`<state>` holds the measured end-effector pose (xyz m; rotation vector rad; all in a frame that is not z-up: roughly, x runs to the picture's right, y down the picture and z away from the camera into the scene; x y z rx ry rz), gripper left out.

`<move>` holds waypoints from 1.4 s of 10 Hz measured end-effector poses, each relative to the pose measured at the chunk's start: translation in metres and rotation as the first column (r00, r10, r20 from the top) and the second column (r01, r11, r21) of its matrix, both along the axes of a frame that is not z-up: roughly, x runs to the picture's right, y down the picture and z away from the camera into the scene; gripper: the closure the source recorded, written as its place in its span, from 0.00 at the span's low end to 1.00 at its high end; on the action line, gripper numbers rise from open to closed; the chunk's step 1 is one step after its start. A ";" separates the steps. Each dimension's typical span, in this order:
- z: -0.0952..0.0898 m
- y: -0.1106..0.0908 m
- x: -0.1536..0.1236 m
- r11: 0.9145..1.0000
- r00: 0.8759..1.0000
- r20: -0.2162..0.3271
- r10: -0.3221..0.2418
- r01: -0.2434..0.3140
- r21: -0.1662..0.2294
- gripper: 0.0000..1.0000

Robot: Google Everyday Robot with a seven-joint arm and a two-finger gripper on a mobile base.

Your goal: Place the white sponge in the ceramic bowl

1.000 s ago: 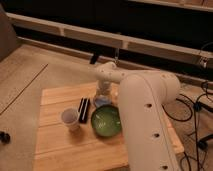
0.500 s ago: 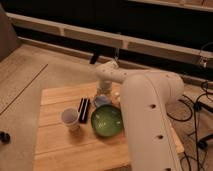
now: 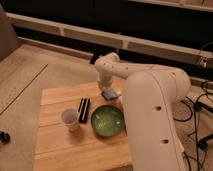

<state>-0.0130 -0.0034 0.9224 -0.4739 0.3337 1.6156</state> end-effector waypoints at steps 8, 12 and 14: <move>-0.090 -0.013 -0.022 0.992 0.994 -0.025 -0.108 0.110 0.064 1.00; -0.167 0.054 -0.019 0.968 0.966 -0.093 -0.243 0.234 -0.095 1.00; -0.196 0.099 -0.031 0.923 0.944 -0.066 -0.324 0.300 -0.241 1.00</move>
